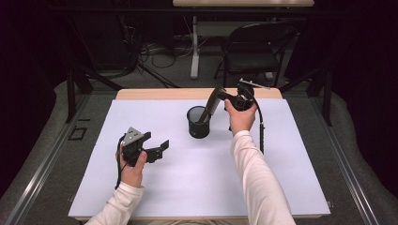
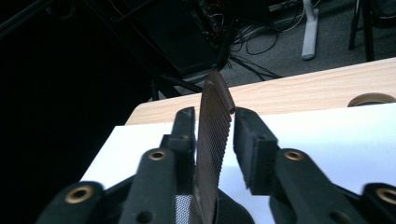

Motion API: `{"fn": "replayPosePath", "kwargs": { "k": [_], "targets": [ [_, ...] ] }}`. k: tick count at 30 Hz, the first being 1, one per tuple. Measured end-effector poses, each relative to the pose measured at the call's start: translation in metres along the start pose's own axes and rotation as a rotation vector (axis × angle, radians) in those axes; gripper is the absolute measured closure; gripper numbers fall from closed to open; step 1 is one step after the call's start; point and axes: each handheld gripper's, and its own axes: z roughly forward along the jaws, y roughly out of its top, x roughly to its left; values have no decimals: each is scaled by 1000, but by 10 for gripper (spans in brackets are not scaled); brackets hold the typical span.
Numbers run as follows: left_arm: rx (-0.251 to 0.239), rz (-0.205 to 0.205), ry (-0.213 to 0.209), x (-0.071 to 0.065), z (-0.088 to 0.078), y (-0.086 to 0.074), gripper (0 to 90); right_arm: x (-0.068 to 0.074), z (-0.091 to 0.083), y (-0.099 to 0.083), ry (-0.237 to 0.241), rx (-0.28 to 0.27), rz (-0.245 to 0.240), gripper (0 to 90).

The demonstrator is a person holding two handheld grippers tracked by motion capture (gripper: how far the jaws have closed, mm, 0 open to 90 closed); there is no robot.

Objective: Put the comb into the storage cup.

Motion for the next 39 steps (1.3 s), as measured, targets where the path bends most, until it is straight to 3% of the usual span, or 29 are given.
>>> {"fn": "replayPosePath", "kwargs": {
  "k": [14, 18, 26, 30, 39],
  "targets": [
    [-4, 2, 1, 0, 0, 0, 163, -2, -1, 0, -23, 16, -60, 450],
    [-2, 4, 1, 0, 0, 0, 163, -4, -3, -1, -25, 35, -101, 434],
    [-1, 5, 0, -1, 0, 0, 163, -8, -8, -2, -29, 80, -132, 434],
    [-2, 6, 2, -1, 0, 0, 163, -8, -11, -2, -3, 103, -127, 462],
    [-2, 6, 3, -1, 0, 0, 163, -9, -15, -8, 5, 111, -146, 438]
  ]
}}
